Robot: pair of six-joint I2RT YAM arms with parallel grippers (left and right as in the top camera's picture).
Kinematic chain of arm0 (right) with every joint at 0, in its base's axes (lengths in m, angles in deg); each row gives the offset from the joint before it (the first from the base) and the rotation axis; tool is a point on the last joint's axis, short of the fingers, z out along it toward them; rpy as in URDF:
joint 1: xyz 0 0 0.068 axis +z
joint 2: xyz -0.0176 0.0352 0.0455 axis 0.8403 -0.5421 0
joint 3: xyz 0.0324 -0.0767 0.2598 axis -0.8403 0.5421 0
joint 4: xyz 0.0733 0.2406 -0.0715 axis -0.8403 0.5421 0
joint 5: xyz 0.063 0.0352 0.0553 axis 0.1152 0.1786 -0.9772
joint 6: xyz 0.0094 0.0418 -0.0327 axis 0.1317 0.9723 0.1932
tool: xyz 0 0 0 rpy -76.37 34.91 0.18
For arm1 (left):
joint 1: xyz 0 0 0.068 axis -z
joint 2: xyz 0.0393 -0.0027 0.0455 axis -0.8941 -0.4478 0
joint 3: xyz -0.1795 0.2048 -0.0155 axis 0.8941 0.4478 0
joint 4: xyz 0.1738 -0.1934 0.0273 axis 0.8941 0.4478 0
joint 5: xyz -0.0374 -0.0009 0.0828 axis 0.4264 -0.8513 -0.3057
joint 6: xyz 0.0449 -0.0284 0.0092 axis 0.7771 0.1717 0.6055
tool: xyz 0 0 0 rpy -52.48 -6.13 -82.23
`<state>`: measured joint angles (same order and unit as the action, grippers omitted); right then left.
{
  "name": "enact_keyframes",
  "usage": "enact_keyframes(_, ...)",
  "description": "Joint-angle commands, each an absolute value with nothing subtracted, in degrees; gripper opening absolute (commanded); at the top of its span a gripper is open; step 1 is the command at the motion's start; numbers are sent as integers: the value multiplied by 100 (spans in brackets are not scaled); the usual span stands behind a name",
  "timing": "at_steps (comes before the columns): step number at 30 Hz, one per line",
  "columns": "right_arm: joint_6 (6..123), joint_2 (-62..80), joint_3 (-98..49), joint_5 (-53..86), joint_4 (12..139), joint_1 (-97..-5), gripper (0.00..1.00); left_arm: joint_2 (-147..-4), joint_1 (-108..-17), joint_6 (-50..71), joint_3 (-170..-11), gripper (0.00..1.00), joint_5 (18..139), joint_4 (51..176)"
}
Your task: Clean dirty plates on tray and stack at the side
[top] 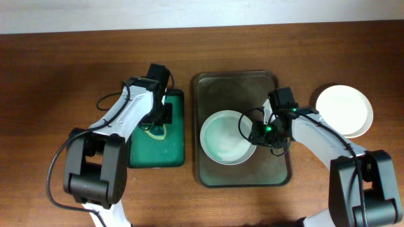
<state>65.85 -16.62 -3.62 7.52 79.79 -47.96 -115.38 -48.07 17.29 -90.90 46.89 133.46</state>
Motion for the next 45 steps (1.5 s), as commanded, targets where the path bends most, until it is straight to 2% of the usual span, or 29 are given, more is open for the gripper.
enact_keyframes(1, 6607, -1703, -387, 724, 7981, -4742, 48, -10436, -4780, 1799, -9295, 0, 4774, 13352)
enact_keyframes(5, 6607, -1703, -387, 722, 7981, -4742, 48, -9374, -4783, 1799, -9295, 0, 4766, 13370)
enact_keyframes(8, 6607, -1703, -387, 724, 7981, -4742, 48, -9225, -4780, 1469, -9254, 0, 4777, 13809)
enact_keyframes(11, 6607, -1703, -387, 724, 7981, -4742, 48, -9265, -4758, 1538, -9046, 0, 5566, 13643)
enact_keyframes(13, 6607, -1703, -387, 722, 7979, -4742, 48, -9363, -4568, 1711, -9042, 0, 6195, 13367)
enact_keyframes(18, 6607, -1703, -387, 724, 7981, -4742, 48, -9964, -3622, 1567, -9289, 0, 6871, 13050)
enact_keyframes(27, 6607, -1703, -387, 724, 7979, -4742, 47, -11584, -2717, 1154, -9304, 0, 6777, 12067)
enact_keyframes(31, 6607, -1703, -387, 724, 7976, -4742, 18, -12200, -2676, 990, -9304, 0, 6766, 11920)
enact_keyframes(33, 6607, -1703, -387, 724, 7976, -4742, 15, -12338, -2671, 918, -9304, 0, 6772, 11920)
enact_keyframes(38, 6607, -1703, -387, 724, 7957, -4742, 15, -12401, -2463, 911, -9330, 0, 7384, 11868)
enact_keyframes(41, 6607, -1703, -387, 724, 7957, -4742, 15, -12375, -2485, 955, -9634, 0, 8143, 11842)
enact_keyframes(45, 6607, -1703, -387, 724, 7959, -4742, 25, -11861, -2647, 1086, -10294, 0, 8326, 12338)
